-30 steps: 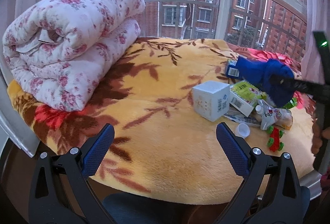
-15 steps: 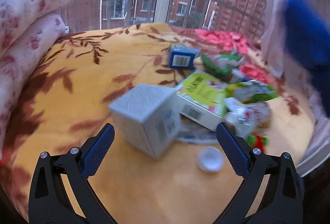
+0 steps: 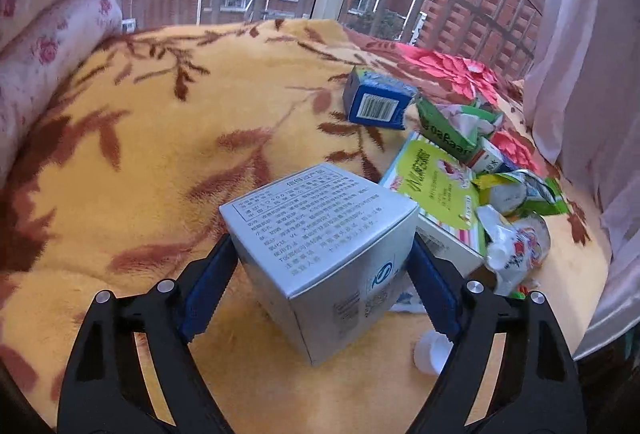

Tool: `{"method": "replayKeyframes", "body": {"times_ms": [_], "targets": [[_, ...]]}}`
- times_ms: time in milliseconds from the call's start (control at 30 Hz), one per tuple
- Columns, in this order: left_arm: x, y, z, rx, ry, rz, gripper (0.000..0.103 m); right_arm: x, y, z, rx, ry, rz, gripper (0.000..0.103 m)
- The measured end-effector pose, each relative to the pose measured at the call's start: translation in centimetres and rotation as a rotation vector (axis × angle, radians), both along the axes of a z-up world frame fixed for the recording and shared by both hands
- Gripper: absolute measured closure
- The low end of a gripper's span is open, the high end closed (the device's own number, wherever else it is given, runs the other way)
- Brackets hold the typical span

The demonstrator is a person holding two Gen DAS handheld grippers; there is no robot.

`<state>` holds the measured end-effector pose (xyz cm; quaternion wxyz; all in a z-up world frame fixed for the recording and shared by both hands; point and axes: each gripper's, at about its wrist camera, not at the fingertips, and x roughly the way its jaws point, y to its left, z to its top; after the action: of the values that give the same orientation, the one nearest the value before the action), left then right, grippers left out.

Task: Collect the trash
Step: 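Carry the blue cloth and white box to the orange bucket and release both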

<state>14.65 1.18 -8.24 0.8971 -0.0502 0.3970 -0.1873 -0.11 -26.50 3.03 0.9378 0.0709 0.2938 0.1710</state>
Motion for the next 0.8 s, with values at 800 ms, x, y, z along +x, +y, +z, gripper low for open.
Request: {"method": "replayKeyframes", "body": {"times_ms": [800], "targets": [[-20.5,-3.4,-3.4,0.098,0.174,-0.491,0.021,-10.4,-0.3,-9.1,-0.172,0.292,0.167,0.059]]}}
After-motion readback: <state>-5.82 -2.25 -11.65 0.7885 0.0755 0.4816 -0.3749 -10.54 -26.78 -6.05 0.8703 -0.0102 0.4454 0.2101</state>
